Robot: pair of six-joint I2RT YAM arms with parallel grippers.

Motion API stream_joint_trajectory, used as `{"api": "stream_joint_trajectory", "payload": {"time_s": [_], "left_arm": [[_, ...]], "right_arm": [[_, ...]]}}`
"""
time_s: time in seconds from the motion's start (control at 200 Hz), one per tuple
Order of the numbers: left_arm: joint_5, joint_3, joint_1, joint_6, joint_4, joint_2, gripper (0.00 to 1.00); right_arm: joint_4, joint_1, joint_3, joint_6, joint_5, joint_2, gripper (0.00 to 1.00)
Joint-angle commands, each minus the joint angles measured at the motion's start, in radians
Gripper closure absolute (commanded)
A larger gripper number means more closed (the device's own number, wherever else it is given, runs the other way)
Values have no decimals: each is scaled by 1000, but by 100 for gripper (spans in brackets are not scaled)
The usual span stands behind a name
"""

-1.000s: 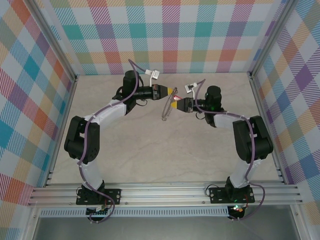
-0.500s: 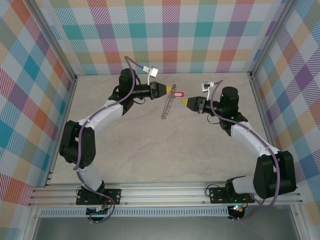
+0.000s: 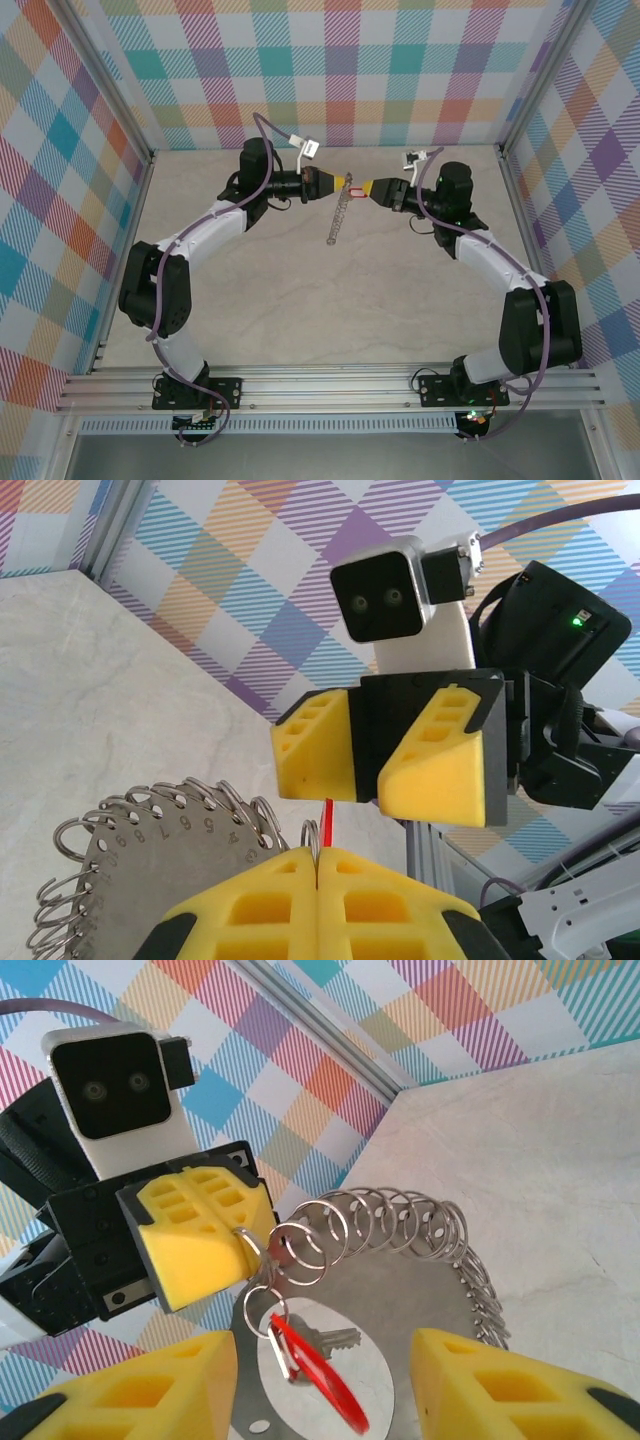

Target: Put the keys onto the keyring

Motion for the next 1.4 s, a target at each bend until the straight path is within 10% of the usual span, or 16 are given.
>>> {"api": "stream_joint_trajectory", "payload": {"time_s": [0.0, 0.115, 0.27, 0.895, 1.12, 1.395], "left_arm": [[20, 19, -12, 22, 20, -41, 100], [6, 17, -13, 14, 23, -41, 100], [-16, 19, -13, -4, 37, -38, 100], [-85, 2, -23, -63, 110, -35, 100], [-130, -12, -23, -73, 134, -40, 100], [-116, -3, -23, -72, 131, -37, 100]], "right_arm": [[79, 14, 27, 37, -53, 26, 52], [102, 34, 19, 45, -96, 30, 61], [103, 52, -18, 42, -121, 9, 100], [31, 123, -65, 31, -112, 7, 100], [-64, 122, -84, -25, -102, -33, 70], [-218, 77, -75, -125, -46, -168, 68]]}}
